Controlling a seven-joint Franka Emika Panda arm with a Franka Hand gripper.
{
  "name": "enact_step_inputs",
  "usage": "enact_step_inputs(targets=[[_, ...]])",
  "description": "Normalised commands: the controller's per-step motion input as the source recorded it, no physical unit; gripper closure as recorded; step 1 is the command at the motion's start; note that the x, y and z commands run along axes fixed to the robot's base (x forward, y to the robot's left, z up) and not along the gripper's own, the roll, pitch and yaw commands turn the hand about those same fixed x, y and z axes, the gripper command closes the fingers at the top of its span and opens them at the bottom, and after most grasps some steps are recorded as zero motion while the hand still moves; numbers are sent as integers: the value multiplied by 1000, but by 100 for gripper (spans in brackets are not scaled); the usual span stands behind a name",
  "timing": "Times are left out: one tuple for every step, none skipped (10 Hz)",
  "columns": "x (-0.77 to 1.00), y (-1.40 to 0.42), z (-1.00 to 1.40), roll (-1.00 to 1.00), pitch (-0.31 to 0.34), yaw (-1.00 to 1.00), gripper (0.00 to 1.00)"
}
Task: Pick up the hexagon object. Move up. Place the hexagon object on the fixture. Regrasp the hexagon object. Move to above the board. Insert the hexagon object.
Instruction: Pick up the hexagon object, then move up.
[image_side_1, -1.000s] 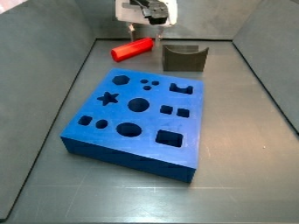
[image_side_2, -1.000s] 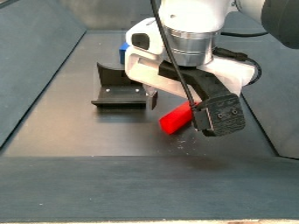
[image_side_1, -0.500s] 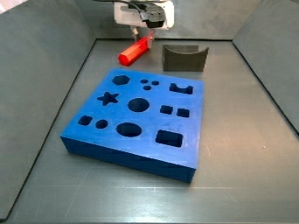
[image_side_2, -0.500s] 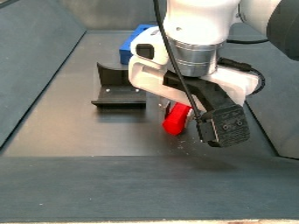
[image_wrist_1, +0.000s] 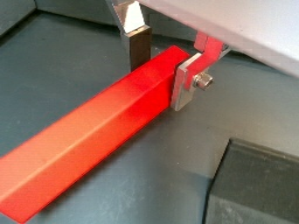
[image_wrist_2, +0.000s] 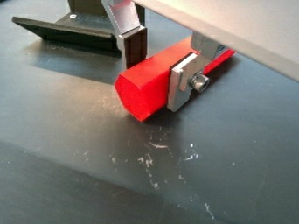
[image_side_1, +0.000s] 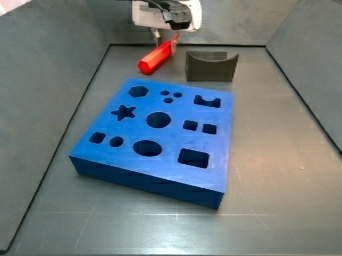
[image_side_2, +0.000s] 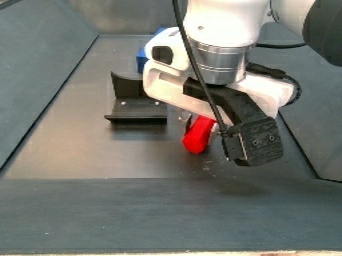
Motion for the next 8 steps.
enact_step_inputs(targets=[[0, 0, 0, 0, 0, 0, 100], [0, 0, 0, 0, 0, 0, 100], [0, 0, 0, 0, 0, 0, 100], [0, 0, 0, 0, 0, 0, 100], [0, 0, 0, 0, 0, 0, 100], [0, 0, 0, 0, 0, 0, 100], [0, 0, 833, 0, 0, 0, 100], [18, -44, 795, -12, -17, 3, 100]])
